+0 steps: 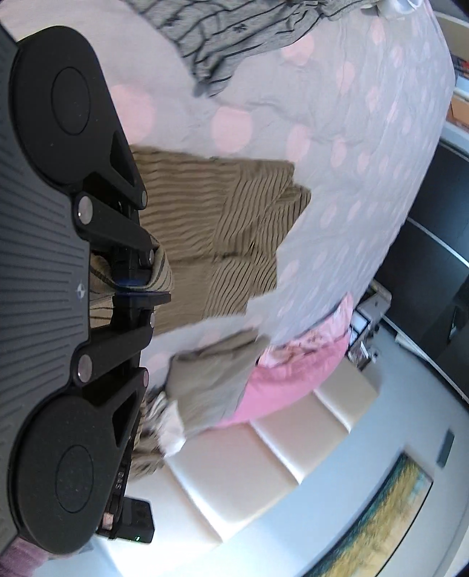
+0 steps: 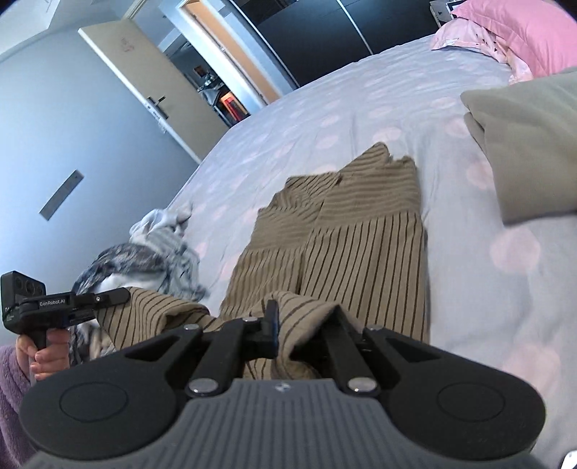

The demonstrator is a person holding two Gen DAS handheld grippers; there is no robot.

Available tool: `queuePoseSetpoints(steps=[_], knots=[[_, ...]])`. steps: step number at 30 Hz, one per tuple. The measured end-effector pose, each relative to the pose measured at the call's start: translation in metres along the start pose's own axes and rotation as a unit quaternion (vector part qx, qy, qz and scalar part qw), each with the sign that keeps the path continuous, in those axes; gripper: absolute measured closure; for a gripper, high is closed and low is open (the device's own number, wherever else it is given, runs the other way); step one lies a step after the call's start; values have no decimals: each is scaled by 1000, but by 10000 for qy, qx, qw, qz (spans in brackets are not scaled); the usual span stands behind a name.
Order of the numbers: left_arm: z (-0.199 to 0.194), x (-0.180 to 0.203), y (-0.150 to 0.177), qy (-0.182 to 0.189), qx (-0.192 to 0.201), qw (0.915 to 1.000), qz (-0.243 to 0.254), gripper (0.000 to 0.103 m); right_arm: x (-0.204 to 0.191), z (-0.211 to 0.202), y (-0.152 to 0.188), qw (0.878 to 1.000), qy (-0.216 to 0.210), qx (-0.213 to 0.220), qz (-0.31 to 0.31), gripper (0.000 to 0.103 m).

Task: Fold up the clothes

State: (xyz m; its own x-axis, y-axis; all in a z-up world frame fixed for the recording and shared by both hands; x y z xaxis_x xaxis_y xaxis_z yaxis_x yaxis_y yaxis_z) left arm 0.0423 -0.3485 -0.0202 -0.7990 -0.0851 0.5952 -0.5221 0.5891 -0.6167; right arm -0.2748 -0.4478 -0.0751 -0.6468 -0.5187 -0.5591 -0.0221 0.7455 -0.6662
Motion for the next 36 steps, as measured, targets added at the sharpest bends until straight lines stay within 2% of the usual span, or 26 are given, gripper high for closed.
queuePoseSetpoints(steps=[7,14,16,17,19,20,21,22,23,24,30,36], knots=[[66,-46,-17,-444,-171,9987,-159,102,42,66,-24,9989,373,-17,275,98],[122,-81,-10,-874,-577,9945,-68,101,71,116,-18,9962,781,-298,255,97],[130,-86,-7,-993,-658,9929,-55,101,77,126,-12,9945,920,-444,249,93],[132,-88,-6,-1041,-690,9921,-74,98,80,129,-8,9934,1002,-507,253,92],[131,-90,-6,-993,-698,9924,-219,86,83,131,-5,9914,1136,-602,240,80],[128,-89,-7,-915,-677,9930,-314,77,83,129,-6,9912,1153,-609,209,65],[124,-88,-9,-843,-638,9937,-367,64,82,127,-6,9912,1162,-610,173,60],[118,-84,-11,-798,-577,9946,-338,57,80,125,-7,9916,1127,-619,146,60],[112,-80,-13,-764,-511,9954,-280,50,78,122,-8,9920,1085,-631,119,54],[105,-75,-13,-716,-502,9960,-186,50,74,117,-10,9925,1042,-632,88,50],[57,-47,-6,-508,-376,9973,380,49,52,80,-10,9927,1084,-456,-259,49],[14,-37,34,-641,-424,9911,1082,50,41,37,19,9896,1242,-398,-600,51]])
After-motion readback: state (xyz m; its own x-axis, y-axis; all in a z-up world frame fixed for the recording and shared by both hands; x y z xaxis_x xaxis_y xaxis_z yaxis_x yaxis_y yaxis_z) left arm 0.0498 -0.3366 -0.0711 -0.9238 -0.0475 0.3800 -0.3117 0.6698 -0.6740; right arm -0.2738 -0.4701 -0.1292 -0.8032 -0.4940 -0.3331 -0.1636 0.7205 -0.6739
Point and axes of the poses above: each gripper's, at about its wrist camera, not at the fingertips, and z roughly the way its jaws point, x to its right, y to its underside, the point moved 9 cm from there along z, roughly the way its jaws point, and after that the axes turned 6 degrees about x, right-handed, at the moved point
